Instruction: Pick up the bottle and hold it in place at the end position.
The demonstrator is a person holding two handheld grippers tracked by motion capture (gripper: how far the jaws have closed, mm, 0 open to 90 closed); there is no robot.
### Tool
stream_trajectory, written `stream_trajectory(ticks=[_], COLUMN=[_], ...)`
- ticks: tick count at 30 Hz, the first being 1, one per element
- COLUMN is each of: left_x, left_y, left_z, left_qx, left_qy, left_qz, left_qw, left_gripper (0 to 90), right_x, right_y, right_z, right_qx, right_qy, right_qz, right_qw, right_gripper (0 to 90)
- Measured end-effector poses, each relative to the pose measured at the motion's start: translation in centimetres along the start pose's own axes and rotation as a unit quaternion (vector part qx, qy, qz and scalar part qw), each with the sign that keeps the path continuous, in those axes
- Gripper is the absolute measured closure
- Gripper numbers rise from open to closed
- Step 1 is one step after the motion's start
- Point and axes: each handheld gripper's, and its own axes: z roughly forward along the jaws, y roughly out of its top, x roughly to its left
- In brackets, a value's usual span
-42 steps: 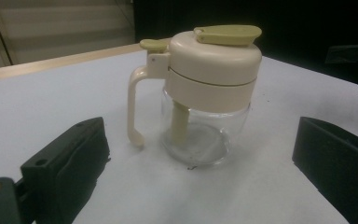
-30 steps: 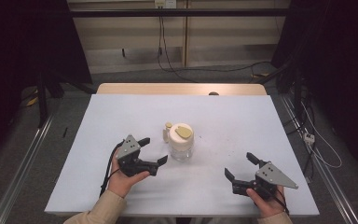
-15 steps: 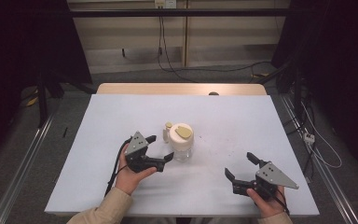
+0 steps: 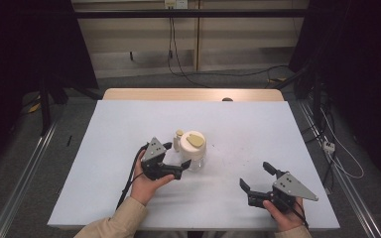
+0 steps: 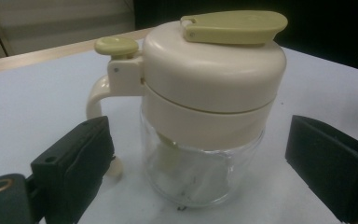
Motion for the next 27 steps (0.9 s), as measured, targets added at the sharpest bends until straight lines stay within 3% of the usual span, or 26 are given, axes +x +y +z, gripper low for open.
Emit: stream_trajectory(ticks=[9,27], left_x=[-0.6,-0.9], left_y=[0.1,0.3], left_z=[1.6,4.2], left_qx=[0.013,0.022], left_qy=[-0.004,0.015], left_qz=[-0.002,-0.008], left_qw=[0.9999,0.9996], left_gripper=[6.8,5.5], right_x=[0.0,-0.1], right_y=[0.0,0.0], right_z=[-0.1,-0.1], right_qx=[-0.001,-0.001], right_qy=[-0.002,-0.003], right_qz=[0.001,0.001], right_qw=[1.0,1.0], right_gripper=[4.6,4.7])
